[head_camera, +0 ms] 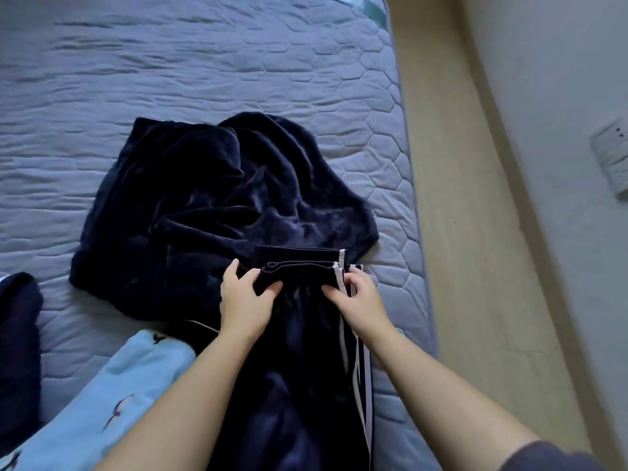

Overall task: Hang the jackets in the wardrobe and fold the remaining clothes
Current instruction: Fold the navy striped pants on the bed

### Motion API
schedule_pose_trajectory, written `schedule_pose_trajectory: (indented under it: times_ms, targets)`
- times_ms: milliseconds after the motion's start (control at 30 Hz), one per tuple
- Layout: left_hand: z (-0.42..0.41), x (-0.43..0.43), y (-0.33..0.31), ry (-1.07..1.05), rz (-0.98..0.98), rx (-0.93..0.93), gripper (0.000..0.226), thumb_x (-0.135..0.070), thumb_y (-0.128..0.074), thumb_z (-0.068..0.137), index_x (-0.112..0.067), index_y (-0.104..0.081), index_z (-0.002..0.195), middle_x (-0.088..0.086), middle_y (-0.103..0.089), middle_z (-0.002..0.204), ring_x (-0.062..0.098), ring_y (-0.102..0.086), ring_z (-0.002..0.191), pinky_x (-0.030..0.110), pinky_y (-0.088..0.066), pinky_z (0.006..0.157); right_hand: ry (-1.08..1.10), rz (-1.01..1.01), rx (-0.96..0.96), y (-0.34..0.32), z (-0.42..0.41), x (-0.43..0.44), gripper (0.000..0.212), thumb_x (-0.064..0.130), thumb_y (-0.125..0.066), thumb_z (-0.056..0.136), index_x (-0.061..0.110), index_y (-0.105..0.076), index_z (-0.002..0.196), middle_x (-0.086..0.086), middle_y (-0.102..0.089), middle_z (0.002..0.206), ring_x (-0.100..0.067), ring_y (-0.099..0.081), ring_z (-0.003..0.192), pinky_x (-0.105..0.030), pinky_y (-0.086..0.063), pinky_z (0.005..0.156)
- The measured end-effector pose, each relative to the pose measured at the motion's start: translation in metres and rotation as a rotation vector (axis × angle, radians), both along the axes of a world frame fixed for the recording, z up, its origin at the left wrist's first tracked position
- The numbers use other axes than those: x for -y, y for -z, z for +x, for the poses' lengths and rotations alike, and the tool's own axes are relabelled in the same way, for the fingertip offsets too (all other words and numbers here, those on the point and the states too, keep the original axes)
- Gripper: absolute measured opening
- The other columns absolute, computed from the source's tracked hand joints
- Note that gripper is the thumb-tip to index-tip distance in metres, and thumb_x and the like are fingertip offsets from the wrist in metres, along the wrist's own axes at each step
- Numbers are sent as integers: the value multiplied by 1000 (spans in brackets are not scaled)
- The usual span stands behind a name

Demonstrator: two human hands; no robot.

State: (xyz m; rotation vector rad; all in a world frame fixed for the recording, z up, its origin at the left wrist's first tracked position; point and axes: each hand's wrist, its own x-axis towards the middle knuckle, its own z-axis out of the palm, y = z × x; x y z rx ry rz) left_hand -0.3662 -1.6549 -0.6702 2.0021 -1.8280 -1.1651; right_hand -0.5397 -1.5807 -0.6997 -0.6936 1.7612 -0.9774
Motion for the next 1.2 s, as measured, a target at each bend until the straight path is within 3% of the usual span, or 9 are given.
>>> schedule_pose_trajectory:
  times_ms: [100,200,400,533,667,867,967,1100,1200]
  targets:
    - [-2,15,11,-5,27,-67,36,-28,-68,87,-13,-64,119,3,-32,148,18,-34,136,26,-24,109,28,16,65,17,-8,15,10,22,-76,79,15,-69,83,-2,-52,128,-12,-44,127,-35,-34,109]
    - [-4,17,13,2,-42,-117,19,-25,-68,86,-19,-66,105,-5,-47,123,13,-50,114,21,-33,94,87,-15,124,23,-10,22,15,17,-77,78,10,-69,88,-11,-61,106,-15,-56,95,-31,-45,89]
    - [-15,-4,3,-23,-6,-345,7,-22,-66,88,-28,-70,90,-12,-73,88,2,-67,85,23,-51,78,220,-94,159,14,-7,-1,7,11,-74,81,15,-69,85,11,-70,71,2,-60,67,-13,-46,65]
    - [-19,-9,19,22,44,-121,6,-31,-67,86,-32,-67,80,-11,-71,82,6,-66,83,23,-47,72,120,50,-93,25,-14,-14,12,23,-75,79,16,-68,86,3,-68,83,-14,-61,82,-33,-48,79]
    - [-27,-5,30,52,-51,75,12,-38,-64,86,-28,-64,79,-5,-66,85,22,-60,90,36,-48,81,34,32,-286,33,-17,-5,15,27,-75,77,18,-63,81,4,-58,84,-15,-53,83,-23,-36,72]
    - [-22,2,25,28,25,-188,5,-26,-72,83,-26,-71,88,-9,-72,84,7,-67,84,26,-52,78,91,-16,19,31,-26,-8,10,12,-75,79,14,-69,86,-9,-68,93,-26,-64,90,-36,-49,84]
    - [-24,2,-1,19,-21,-262,10,-22,-75,80,-25,-71,89,-9,-72,85,7,-68,82,31,-55,80,124,-97,24,7,-28,-10,15,8,-76,78,20,-71,86,-1,-64,101,-20,-64,94,-25,-50,84]
    - [-22,0,-72,66,-118,-423,18,-19,-78,77,-30,-69,89,-9,-72,89,6,-68,83,18,-52,74,164,-182,66,-63,-31,-13,20,10,-80,75,25,-72,85,8,-54,127,-13,-66,101,-23,-51,87]
    - [-18,8,-149,160,-195,-515,23,-19,-79,75,-33,-69,90,-10,-72,90,5,-68,83,13,-50,72,144,-238,145,-143,-39,-12,25,1,-79,74,19,-70,89,-5,-60,126,-18,-68,99,-32,-52,89]
